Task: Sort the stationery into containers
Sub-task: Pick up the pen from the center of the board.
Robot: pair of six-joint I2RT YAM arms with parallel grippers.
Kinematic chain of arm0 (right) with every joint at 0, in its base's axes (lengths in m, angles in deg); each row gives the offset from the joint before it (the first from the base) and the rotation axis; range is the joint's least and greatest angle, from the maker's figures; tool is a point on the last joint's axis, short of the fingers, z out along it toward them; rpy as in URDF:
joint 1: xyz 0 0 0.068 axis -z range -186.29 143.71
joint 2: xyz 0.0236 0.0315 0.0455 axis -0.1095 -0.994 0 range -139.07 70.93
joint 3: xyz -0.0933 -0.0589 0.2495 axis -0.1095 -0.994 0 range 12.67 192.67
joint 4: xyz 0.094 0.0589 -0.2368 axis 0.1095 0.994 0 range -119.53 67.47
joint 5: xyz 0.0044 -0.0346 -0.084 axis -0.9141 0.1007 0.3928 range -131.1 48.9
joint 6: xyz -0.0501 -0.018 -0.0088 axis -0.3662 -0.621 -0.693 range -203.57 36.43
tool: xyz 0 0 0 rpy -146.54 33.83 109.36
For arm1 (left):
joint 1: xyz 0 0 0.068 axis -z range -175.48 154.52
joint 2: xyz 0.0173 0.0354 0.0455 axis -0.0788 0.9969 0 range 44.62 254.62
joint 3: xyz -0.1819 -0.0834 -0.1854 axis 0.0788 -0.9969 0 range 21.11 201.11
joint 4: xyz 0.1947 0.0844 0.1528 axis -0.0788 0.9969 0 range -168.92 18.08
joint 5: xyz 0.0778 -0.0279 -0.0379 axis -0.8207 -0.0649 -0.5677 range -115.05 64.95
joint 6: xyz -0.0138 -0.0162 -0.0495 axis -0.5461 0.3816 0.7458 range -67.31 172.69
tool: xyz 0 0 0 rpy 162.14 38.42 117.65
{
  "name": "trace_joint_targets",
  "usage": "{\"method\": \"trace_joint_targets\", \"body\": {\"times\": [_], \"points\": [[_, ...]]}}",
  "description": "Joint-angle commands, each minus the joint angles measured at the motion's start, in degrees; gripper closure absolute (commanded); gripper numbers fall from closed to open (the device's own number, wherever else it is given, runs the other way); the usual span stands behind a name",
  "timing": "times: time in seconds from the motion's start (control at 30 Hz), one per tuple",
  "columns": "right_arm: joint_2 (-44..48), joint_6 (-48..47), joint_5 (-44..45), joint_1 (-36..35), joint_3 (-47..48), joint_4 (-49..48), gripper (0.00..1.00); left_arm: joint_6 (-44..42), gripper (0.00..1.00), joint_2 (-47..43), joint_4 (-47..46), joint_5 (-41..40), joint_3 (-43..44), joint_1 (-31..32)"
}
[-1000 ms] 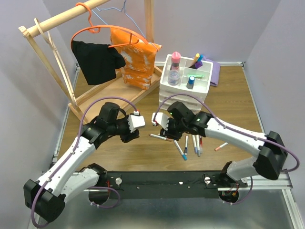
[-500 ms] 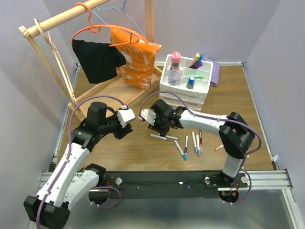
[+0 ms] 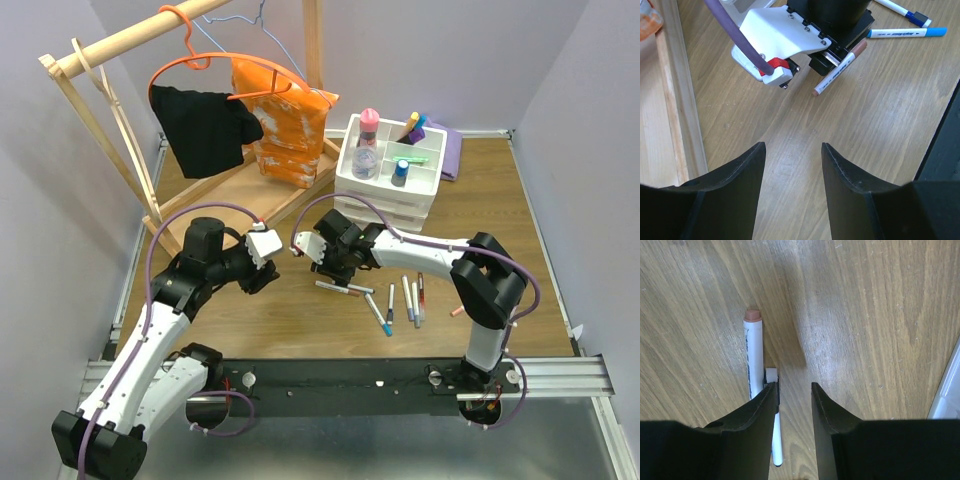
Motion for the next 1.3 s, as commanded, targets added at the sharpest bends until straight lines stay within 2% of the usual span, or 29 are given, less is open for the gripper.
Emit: {"method": "trace_joint_targets", "body": {"times": [0.0, 0.9, 1.27], "points": [[0.22, -0.79, -0.39, 0.11, -0.8, 1.54, 0.59, 1.26, 0.43, -0.74, -2.27, 1.95, -0.71, -0.46], [2.07, -2.46, -3.29, -1.38, -5.55, 2.86, 0.58, 3.28, 0.42, -1.88, -3.77, 3.35, -2.03, -3.8], [-1.26, -1.05, 2.6, -1.56, -5.55, -2.06, 0.68, 4.42, 0.42, -1.8, -5.26, 3.79, -2.47, -3.97]]}}
